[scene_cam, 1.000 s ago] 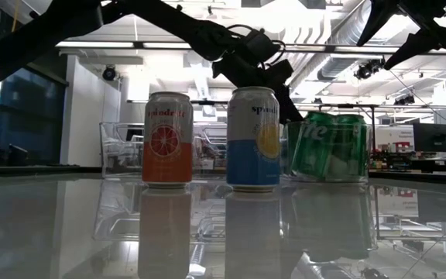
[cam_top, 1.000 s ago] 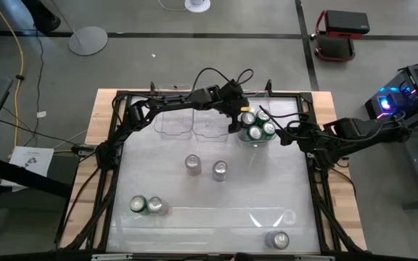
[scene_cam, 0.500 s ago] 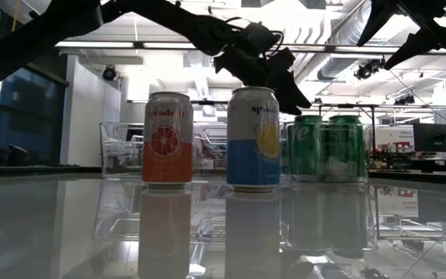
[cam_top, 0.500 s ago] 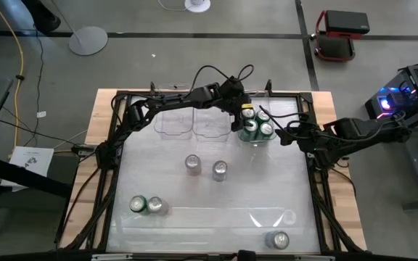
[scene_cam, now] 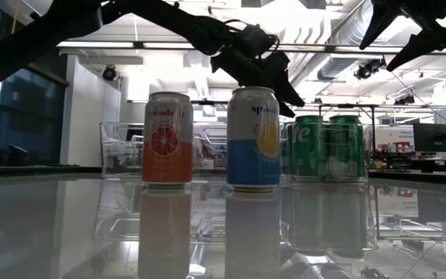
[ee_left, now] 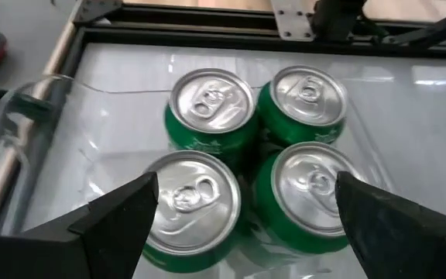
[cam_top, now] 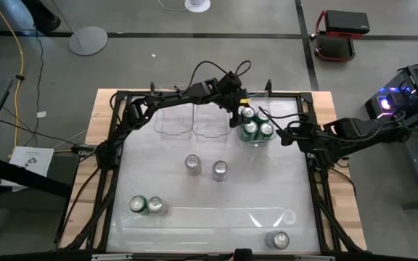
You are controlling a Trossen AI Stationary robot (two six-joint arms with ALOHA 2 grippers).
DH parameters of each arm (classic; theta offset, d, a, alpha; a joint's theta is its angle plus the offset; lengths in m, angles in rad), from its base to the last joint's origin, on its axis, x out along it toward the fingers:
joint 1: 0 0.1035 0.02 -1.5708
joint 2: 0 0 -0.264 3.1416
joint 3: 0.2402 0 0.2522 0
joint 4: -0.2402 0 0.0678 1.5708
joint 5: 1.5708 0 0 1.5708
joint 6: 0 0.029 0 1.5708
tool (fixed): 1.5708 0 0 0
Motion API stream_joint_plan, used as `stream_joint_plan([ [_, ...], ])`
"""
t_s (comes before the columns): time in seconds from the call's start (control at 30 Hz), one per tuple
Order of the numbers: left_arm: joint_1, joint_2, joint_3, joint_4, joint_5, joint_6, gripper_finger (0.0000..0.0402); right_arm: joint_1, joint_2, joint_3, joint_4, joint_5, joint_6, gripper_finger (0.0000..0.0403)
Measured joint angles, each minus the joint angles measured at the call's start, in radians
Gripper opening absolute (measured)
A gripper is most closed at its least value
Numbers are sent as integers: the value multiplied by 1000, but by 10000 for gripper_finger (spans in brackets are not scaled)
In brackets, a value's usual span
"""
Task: Sort soda cans
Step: Put green soda can into the right transparent bin
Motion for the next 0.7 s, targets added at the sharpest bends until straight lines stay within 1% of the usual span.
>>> stream_joint_plan([
  [0.13,0,-6,0,-3,8,-33,369,0,0,0,-7,2,0,330],
  [0.7,-17,-113,2,5,7,-56,369,0,4,0,-25,15,-13,330],
])
